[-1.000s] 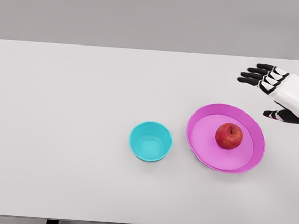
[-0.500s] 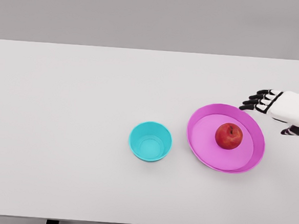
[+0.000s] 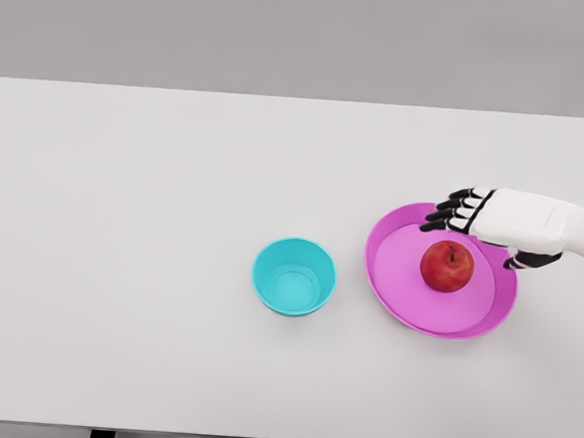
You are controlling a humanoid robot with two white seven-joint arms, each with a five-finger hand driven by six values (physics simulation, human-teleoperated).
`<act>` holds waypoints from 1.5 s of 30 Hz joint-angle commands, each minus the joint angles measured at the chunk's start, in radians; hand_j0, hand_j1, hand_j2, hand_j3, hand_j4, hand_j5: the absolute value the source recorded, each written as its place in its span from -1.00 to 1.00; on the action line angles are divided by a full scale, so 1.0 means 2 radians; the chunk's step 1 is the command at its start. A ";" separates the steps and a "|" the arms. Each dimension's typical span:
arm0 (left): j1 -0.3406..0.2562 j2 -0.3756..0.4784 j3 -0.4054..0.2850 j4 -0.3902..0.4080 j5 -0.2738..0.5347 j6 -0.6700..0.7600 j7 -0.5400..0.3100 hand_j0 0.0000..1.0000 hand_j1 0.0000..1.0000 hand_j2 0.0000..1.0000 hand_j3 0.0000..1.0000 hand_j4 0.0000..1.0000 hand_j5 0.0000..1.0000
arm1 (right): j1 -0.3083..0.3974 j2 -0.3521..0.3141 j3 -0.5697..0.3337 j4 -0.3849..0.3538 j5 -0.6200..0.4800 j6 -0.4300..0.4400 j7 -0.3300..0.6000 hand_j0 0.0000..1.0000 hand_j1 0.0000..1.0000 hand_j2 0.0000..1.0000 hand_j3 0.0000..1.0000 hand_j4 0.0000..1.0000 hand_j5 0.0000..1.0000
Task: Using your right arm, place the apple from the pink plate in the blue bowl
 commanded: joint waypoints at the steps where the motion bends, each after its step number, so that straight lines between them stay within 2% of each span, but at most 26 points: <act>1: 0.000 0.000 0.000 0.000 0.000 0.000 0.000 1.00 1.00 1.00 1.00 1.00 1.00 | 0.000 0.005 0.021 0.008 -0.002 0.001 0.003 1.00 1.00 1.00 1.00 1.00 1.00; 15: 0.000 0.000 0.000 0.000 0.000 0.000 0.000 1.00 1.00 1.00 1.00 1.00 1.00 | -0.008 0.016 0.053 0.026 0.000 0.001 0.003 1.00 1.00 1.00 1.00 1.00 1.00; 18: 0.000 0.000 0.000 0.000 0.000 0.000 0.000 1.00 1.00 1.00 1.00 1.00 1.00 | -0.018 0.023 0.058 0.031 0.000 0.001 0.003 1.00 1.00 1.00 1.00 1.00 1.00; 22: 0.000 0.000 0.000 0.000 0.000 0.000 0.000 1.00 1.00 1.00 1.00 1.00 1.00 | -0.040 0.032 0.088 0.048 0.000 0.001 0.003 1.00 1.00 1.00 1.00 1.00 1.00; 34: 0.000 0.000 0.000 0.000 0.000 0.000 0.000 1.00 1.00 1.00 1.00 1.00 1.00 | -0.041 0.032 0.101 0.052 0.000 0.001 0.003 0.99 0.99 0.99 0.99 0.99 0.99; 39: 0.000 0.000 0.000 0.000 0.000 0.000 0.000 1.00 1.00 1.00 1.00 1.00 1.00 | -0.041 0.031 0.103 0.052 0.000 0.001 0.003 0.75 0.75 0.75 0.75 0.75 0.75; 43: 0.000 0.000 0.000 0.000 0.000 0.000 0.000 1.00 1.00 1.00 1.00 1.00 1.00 | -0.041 0.031 0.103 0.051 0.000 0.001 0.003 0.30 0.30 0.30 0.30 0.30 0.30; 45: 0.000 0.000 0.000 0.000 0.000 0.000 0.000 1.00 1.00 1.00 1.00 1.00 1.00 | -0.040 0.031 0.103 0.051 -0.001 0.001 0.003 0.18 0.18 0.18 0.18 0.18 0.18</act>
